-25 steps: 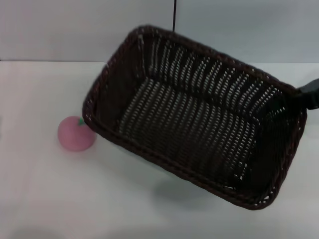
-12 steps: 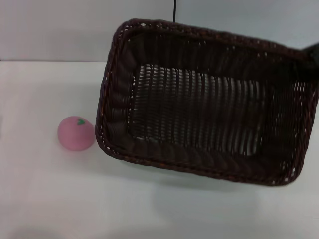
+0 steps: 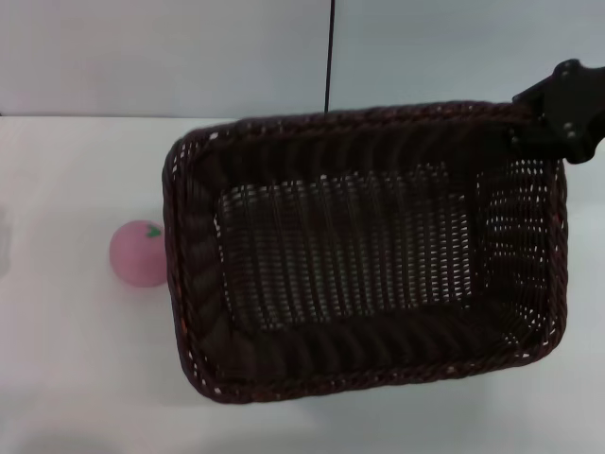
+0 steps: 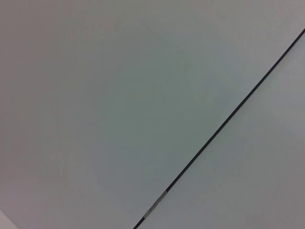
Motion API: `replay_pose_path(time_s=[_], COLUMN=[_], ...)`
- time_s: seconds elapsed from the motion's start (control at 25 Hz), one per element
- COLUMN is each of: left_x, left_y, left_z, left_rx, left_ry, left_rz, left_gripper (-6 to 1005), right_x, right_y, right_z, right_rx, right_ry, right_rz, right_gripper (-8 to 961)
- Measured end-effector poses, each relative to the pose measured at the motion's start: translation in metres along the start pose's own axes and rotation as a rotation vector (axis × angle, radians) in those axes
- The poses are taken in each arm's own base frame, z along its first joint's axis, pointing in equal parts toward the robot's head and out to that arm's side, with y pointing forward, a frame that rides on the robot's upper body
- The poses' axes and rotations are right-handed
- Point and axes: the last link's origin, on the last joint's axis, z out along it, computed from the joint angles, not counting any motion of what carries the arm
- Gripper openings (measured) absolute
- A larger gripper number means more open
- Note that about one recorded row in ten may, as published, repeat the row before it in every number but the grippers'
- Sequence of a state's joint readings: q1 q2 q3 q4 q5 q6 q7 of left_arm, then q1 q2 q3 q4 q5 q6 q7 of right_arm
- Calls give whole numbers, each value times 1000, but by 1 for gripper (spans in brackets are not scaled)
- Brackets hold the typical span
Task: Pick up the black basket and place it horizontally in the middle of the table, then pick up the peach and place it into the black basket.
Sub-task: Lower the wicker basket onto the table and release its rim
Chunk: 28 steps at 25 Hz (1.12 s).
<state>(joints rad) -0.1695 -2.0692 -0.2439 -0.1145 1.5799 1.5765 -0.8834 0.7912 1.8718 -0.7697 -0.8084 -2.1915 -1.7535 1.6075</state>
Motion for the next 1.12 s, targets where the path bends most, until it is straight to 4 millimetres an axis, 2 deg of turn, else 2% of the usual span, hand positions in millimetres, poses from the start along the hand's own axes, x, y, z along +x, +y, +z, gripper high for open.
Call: replay_pose_path(time_s=[0.4, 0.72, 0.96, 1.12], left_x=[-1, -2, -3, -3], left_y=[1, 2, 3, 3], left_z=[-4, -3, 0, 0], left_rx=[-7, -10, -14, -14], left_ry=[-8, -9, -13, -13], left_rz=[-15, -16, -17, -17], left_gripper=[591, 591, 590, 590], right_x=[14, 11, 11, 10], right_y=[-10, -5, -9, -12], right_z=[10, 27, 29, 30], right_rx=[-13, -53, -23, -1], right_ry=[19, 51, 49, 42], right_rz=[62, 45, 47, 49], right_gripper=[157, 158, 158, 265])
